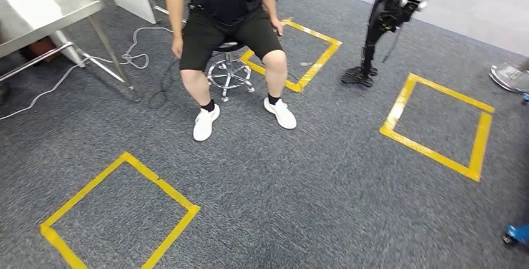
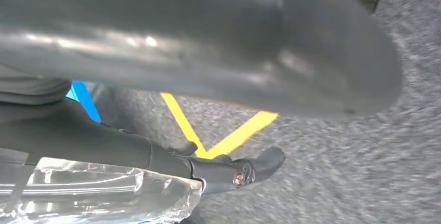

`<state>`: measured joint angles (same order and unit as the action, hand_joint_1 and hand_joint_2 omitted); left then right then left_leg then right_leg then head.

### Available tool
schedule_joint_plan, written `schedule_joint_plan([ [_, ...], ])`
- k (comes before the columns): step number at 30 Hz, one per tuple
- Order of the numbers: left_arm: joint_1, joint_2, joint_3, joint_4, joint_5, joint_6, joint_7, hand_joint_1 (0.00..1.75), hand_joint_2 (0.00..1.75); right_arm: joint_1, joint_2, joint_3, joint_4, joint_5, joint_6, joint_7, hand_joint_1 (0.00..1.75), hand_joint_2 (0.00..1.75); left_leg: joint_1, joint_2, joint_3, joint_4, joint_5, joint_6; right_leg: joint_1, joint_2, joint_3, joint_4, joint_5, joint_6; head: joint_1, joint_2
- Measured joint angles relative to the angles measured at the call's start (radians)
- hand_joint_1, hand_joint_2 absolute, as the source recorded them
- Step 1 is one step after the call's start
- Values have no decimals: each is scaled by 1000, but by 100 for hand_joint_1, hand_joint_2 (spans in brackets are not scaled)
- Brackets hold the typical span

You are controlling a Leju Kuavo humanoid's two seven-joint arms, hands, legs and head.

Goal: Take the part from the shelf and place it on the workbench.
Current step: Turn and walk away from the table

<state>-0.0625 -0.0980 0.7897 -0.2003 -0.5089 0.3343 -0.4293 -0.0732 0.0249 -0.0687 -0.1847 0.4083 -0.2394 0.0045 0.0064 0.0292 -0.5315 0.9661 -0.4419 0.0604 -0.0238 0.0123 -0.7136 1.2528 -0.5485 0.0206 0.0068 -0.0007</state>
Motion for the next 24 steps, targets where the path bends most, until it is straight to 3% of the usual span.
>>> schedule_joint_plan([
  [1,0,0,0,0,0,0,0,0,0,1,0,0,0,0,0,0,0,0,-2,14,-4,0,2,-1,0,-4,0,15,-4,5,0,0],
  [2,0,-1,0,0,0,0,0,0,0,3,-1,0,0,1,0,0,0,0,-4,28,-7,1,4,-2,0,-8,23,-12,5,12,0,0],
  [3,0,-1,0,0,0,0,0,0,0,4,-2,0,0,1,0,0,0,0,-5,40,-9,1,6,-4,0,-17,63,-72,23,19,0,0],
  [4,-1,-2,0,0,0,0,0,0,0,3,-2,0,0,3,0,0,0,0,-7,53,-9,2,7,-6,3,-46,118,-153,41,22,0,0],
  [5,-1,-2,0,0,0,0,0,0,0,0,-2,0,-1,5,0,0,0,0,-11,65,-9,5,6,-11,7,-76,163,-224,57,20,1,0],
  [7,-2,-2,0,0,-1,1,0,0,0,-6,-2,0,-1,9,0,0,0,0,-18,90,-6,11,3,-20,15,-111,207,-298,71,7,-1,0],
  [9,-5,-2,0,0,-2,1,-1,0,0,-7,-2,0,-1,11,0,1,0,0,-16,107,-5,14,0,-31,12,-86,205,-303,80,-7,-4,0],
  [11,-6,-2,0,0,-3,2,-2,0,0,-5,-2,0,-1,11,0,4,0,0,-8,63,-17,49,-30,-46,3,-62,205,-305,91,-24,-5,0],
  [13,-3,-2,0,1,-4,5,-2,0,0,-7,-1,0,-1,13,0,6,0,0,-1,-6,-61,159,-105,-57,1,-37,199,-305,102,-39,-7,0],
  [15,2,-2,0,1,-5,9,-1,0,0,-8,-1,-1,-1,15,0,7,0,0,4,-28,-115,288,-166,-60,6,-7,190,-304,109,-45,-7,0],
  [16,3,-2,0,2,-6,11,-1,0,0,-7,-1,-1,-1,15,0,8,0,0,6,-30,-125,315,-169,-61,7,9,187,-303,111,-45,-7,0],
  [17,3,-2,0,2,-6,12,-1,0,0,-5,-1,-1,-1,16,0,9,0,0,7,-32,-117,302,-150,-60,8,25,186,-301,113,-43,-7,0],
  [18,3,-2,0,2,-7,12,0,0,0,-3,-1,-2,-1,17,0,10,0,0,10,-37,-90,251,-116,-59,8,40,186,-299,113,-42,-8,0],
  [20,3,-1,0,2,-9,13,0,0,0,-3,1,-4,-1,18,0,11,0,0,15,-84,-22,112,-49,-52,10,66,183,-293,115,-38,-7,0],
  [22,3,0,1,2,-11,13,0,0,0,-7,2,-6,-1,18,0,11,0,0,16,-119,9,39,-30,-44,12,89,170,-289,120,-27,-7,0],
  [24,2,0,1,2,-11,13,-1,0,0,-7,3,-7,-1,18,0,11,0,0,11,-103,8,27,-27,-34,11,110,153,-290,129,-11,-7,0],
])
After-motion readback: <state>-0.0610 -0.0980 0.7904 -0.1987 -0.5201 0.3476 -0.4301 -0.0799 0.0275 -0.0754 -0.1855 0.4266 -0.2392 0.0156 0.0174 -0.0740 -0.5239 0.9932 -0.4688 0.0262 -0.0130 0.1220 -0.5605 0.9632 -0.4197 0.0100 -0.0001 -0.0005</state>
